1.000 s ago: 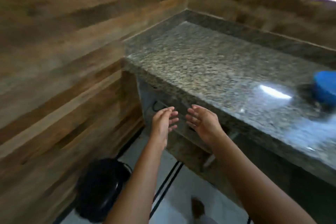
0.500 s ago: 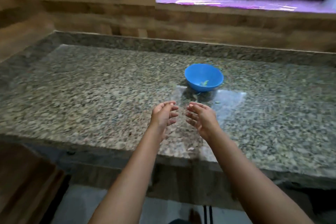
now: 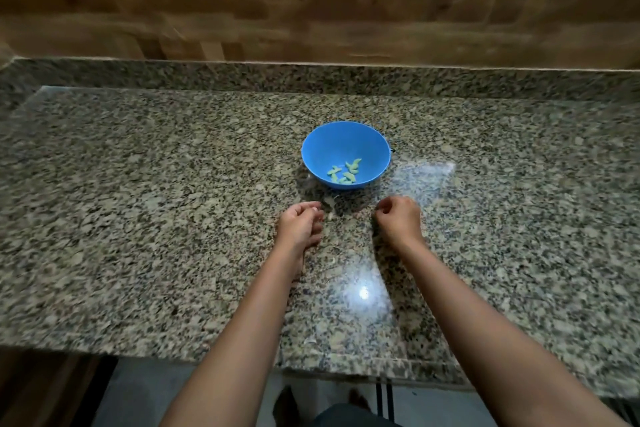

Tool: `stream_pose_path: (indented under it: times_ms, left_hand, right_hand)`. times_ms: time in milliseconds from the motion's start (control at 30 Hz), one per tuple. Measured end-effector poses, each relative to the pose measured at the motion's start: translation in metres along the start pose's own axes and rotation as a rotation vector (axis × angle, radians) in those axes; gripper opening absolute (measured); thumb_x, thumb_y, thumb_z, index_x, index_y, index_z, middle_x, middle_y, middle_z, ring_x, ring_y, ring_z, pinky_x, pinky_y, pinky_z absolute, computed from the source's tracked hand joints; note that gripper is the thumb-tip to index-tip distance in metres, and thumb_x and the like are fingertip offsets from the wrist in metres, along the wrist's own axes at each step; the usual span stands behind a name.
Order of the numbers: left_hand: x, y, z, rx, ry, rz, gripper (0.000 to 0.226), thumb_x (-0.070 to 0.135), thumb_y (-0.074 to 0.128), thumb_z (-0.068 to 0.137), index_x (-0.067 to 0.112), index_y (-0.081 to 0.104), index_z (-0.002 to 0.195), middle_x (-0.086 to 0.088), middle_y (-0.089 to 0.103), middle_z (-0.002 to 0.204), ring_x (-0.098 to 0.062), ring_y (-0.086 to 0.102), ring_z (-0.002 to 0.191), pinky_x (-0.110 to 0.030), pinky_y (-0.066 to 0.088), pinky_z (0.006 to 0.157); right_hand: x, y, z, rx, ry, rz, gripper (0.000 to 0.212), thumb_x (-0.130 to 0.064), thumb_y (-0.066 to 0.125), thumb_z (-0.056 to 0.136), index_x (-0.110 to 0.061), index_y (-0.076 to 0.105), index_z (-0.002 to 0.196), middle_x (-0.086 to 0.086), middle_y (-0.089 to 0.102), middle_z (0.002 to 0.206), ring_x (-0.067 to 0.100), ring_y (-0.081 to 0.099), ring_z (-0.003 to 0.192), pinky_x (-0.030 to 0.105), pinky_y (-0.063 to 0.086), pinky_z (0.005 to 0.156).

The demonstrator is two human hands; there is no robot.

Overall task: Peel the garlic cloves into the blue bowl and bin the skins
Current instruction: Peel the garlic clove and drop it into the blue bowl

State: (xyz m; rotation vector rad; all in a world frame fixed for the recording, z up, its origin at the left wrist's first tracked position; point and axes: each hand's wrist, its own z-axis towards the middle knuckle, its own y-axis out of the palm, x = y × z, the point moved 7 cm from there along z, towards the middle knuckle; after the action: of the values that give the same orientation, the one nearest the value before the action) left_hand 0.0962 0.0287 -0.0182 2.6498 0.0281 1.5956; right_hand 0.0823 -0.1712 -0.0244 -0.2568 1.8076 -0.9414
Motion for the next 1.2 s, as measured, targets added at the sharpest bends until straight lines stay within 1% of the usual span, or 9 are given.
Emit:
stream_pose_path:
  times_ms: [200, 433, 533, 600, 800, 967, 1067, 1133, 1200]
  left_hand:
    - [-0.003, 0.002, 0.017, -0.049, -0.002, 0.041, 0.017, 0.007, 0.042, 0.097, 0.012, 0.057, 0.091, -0.005, 0.059, 0.085, -0.012, 0.051, 0.064, -0.023, 0.045, 0.054]
    - [-0.005, 0.005, 0.024, -0.118, 0.05, 0.136, 0.019, 0.005, 0.042, 0.096, 0.013, 0.057, 0.088, -0.006, 0.058, 0.087, -0.013, 0.052, 0.069, -0.025, 0.047, 0.059]
    - [-0.007, 0.005, 0.028, -0.136, 0.09, 0.211, 0.016, 0.005, 0.046, 0.094, 0.014, 0.058, 0.089, -0.004, 0.06, 0.084, -0.013, 0.054, 0.069, -0.03, 0.048, 0.065]
    - [-0.008, 0.006, 0.03, -0.144, 0.121, 0.264, 0.012, 0.006, 0.05, 0.092, 0.009, 0.06, 0.098, -0.004, 0.061, 0.082, -0.014, 0.055, 0.066, -0.034, 0.048, 0.067]
    - [-0.006, 0.003, 0.031, -0.1, 0.196, 0.446, 0.015, 0.007, 0.054, 0.089, 0.014, 0.062, 0.1, -0.001, 0.063, 0.081, -0.014, 0.057, 0.063, -0.027, 0.048, 0.06]
    - [-0.006, 0.002, 0.032, -0.087, 0.209, 0.481, 0.016, 0.007, 0.056, 0.088, 0.014, 0.063, 0.101, -0.006, 0.067, 0.089, -0.016, 0.06, 0.066, -0.027, 0.05, 0.062]
    - [-0.006, 0.003, 0.034, -0.088, 0.227, 0.523, 0.02, 0.006, 0.058, 0.085, 0.011, 0.061, 0.104, -0.006, 0.068, 0.095, -0.021, 0.062, 0.078, -0.033, 0.053, 0.071]
    - [-0.002, 0.006, 0.034, -0.093, 0.253, 0.572, 0.034, 0.007, 0.061, 0.084, 0.008, 0.056, 0.117, -0.004, 0.065, 0.095, -0.021, 0.061, 0.082, -0.033, 0.052, 0.073]
    - [0.004, 0.012, 0.034, -0.111, 0.29, 0.658, 0.048, 0.013, 0.065, 0.084, 0.008, 0.048, 0.129, -0.006, 0.064, 0.102, -0.02, 0.06, 0.09, -0.03, 0.047, 0.076]
  right_hand:
    - [-0.004, -0.003, -0.007, 0.054, -0.034, -0.043, 0.003, -0.008, 0.056, 0.087, -0.008, 0.055, 0.084, 0.014, 0.055, 0.099, 0.016, 0.044, 0.085, 0.02, 0.028, 0.071]
    - [-0.007, -0.011, -0.026, 0.158, -0.053, 0.058, 0.012, -0.007, 0.055, 0.09, -0.002, 0.063, 0.097, 0.013, 0.062, 0.099, 0.023, 0.058, 0.092, 0.028, 0.046, 0.08]
    - [-0.023, -0.026, -0.039, 0.238, -0.086, 0.212, 0.014, -0.008, 0.055, 0.091, -0.001, 0.063, 0.1, 0.011, 0.063, 0.092, 0.015, 0.058, 0.074, 0.011, 0.048, 0.06]
    - [-0.039, -0.039, -0.044, 0.319, -0.135, 0.303, 0.011, -0.011, 0.057, 0.091, -0.004, 0.063, 0.098, 0.004, 0.061, 0.085, 0.008, 0.055, 0.067, 0.006, 0.046, 0.055]
    - [-0.078, -0.045, -0.023, 0.341, -0.171, 0.364, 0.011, -0.014, 0.058, 0.091, -0.006, 0.064, 0.095, 0.003, 0.062, 0.083, 0.012, 0.055, 0.068, 0.015, 0.044, 0.056]
    - [-0.084, -0.029, -0.005, 0.256, -0.09, 0.363, 0.023, -0.014, 0.052, 0.094, -0.001, 0.064, 0.109, 0.014, 0.068, 0.097, 0.029, 0.066, 0.087, 0.045, 0.055, 0.077]
    - [-0.077, -0.026, -0.016, 0.252, -0.094, 0.396, 0.021, -0.013, 0.052, 0.095, -0.003, 0.064, 0.108, 0.01, 0.067, 0.09, 0.021, 0.064, 0.073, 0.04, 0.057, 0.068]
    - [-0.07, -0.026, -0.029, 0.258, -0.097, 0.438, 0.017, -0.012, 0.053, 0.094, -0.009, 0.064, 0.107, 0.002, 0.065, 0.082, 0.013, 0.059, 0.059, 0.03, 0.054, 0.055]
    - [-0.061, -0.024, -0.04, 0.261, -0.1, 0.478, 0.016, -0.014, 0.053, 0.094, -0.012, 0.064, 0.106, 0.0, 0.065, 0.081, 0.012, 0.057, 0.058, 0.031, 0.052, 0.054]
